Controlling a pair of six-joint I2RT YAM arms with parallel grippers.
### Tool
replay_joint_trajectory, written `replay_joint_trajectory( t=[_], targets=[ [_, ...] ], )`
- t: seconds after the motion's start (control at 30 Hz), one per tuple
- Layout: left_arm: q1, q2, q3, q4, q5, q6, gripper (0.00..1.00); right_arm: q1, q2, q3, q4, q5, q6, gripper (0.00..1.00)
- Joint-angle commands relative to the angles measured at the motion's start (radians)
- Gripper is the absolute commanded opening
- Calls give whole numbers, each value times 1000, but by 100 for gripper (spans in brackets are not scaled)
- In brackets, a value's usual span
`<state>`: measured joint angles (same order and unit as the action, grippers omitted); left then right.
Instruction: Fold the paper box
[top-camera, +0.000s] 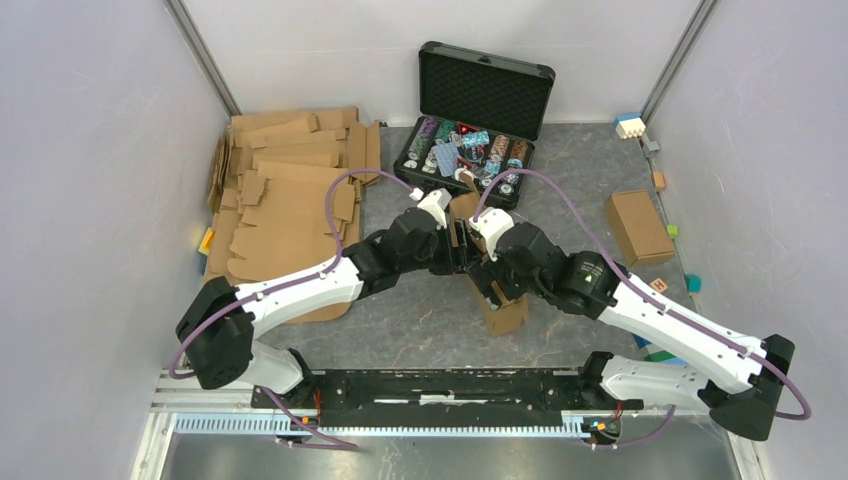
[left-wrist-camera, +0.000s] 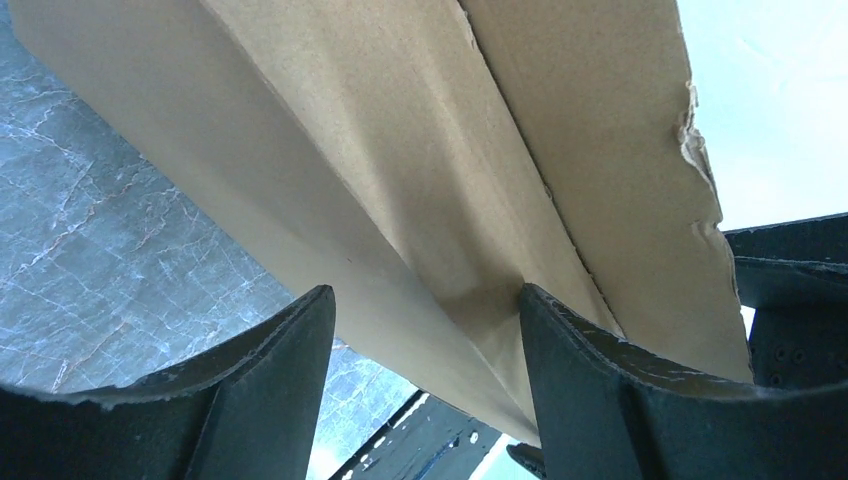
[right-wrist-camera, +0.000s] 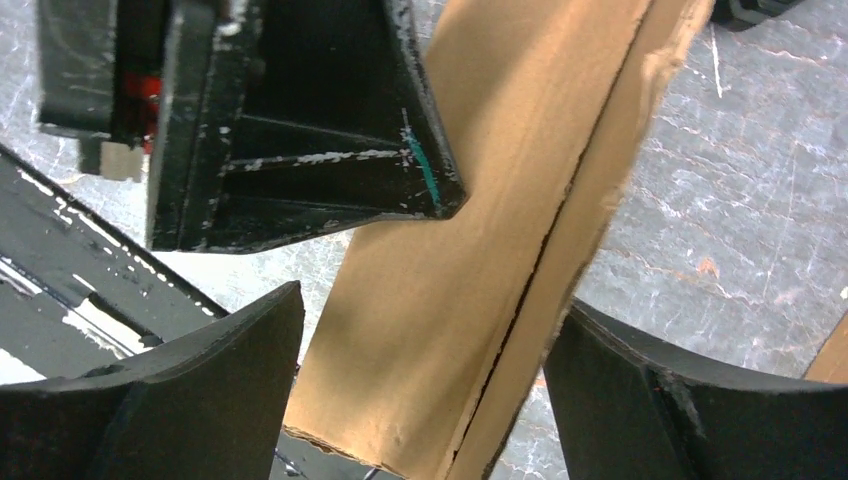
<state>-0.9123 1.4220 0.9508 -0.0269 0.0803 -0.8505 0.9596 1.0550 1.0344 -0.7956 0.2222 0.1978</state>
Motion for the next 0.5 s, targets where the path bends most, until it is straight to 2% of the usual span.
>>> replay_joint_trajectory(
  t=[0.0,0.13,0.3,0.47],
  targets=[
    [-1,-22,1,-88,-77,14,75,8,-15,26,-29,88,8,84],
    [19,-73,15,-171,-76,66,77,7,-22,22,-42,126,-10,67],
    [109,-191,-17,-264,-66,147,81,3,-37,27,-27,82,-60,64],
    [264,-331,-63,-301,-19,229,84,-48,-63,34,18,-21,-108,60]
  ],
)
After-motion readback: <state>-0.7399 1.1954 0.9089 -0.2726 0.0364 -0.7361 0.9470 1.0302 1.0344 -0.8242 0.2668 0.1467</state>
